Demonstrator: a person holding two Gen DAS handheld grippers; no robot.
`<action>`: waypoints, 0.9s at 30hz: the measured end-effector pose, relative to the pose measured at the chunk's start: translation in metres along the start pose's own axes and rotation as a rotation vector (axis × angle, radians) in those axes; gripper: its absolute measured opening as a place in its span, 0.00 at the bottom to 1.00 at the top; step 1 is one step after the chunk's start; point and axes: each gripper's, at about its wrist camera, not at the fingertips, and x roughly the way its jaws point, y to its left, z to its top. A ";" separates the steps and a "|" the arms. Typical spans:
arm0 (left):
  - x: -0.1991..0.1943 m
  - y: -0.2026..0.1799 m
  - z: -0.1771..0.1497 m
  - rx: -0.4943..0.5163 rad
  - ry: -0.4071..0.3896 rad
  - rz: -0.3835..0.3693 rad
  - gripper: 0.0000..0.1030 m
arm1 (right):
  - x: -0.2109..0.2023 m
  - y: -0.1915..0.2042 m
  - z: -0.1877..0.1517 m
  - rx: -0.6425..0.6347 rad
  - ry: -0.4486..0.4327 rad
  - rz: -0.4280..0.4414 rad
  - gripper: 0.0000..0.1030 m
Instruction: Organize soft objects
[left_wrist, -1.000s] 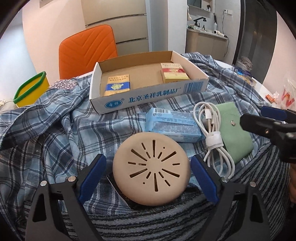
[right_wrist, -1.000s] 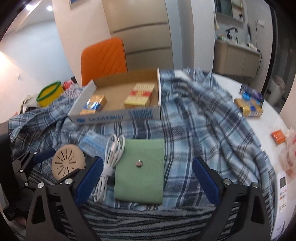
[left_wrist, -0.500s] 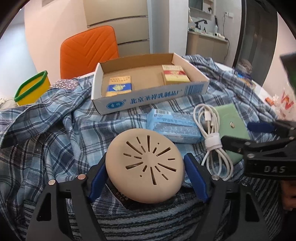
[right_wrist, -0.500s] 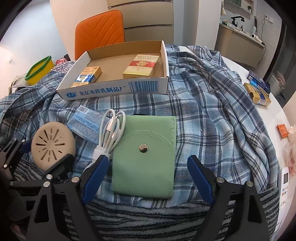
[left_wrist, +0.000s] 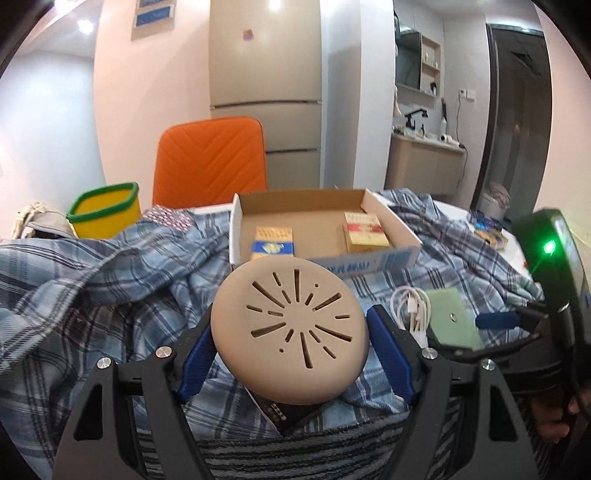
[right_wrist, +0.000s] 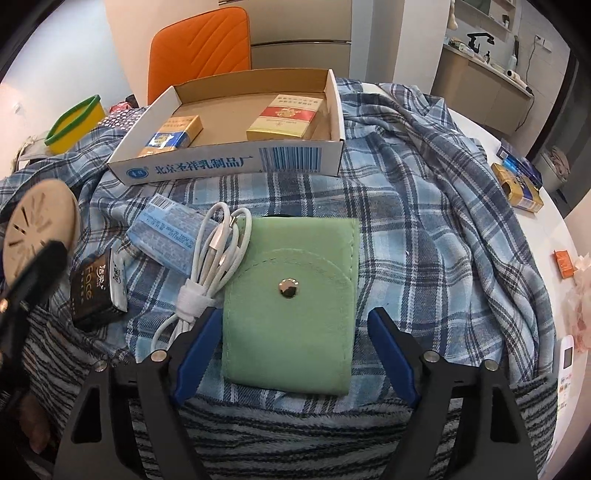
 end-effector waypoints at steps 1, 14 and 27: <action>-0.001 0.000 0.000 0.000 -0.005 0.003 0.75 | 0.001 0.002 0.000 -0.008 0.004 -0.008 0.81; -0.011 -0.001 0.001 0.009 -0.060 0.022 0.74 | -0.008 -0.012 -0.001 0.076 -0.056 0.022 0.69; -0.025 -0.006 0.008 0.015 -0.072 0.074 0.74 | -0.054 -0.009 -0.004 -0.025 -0.203 -0.006 0.69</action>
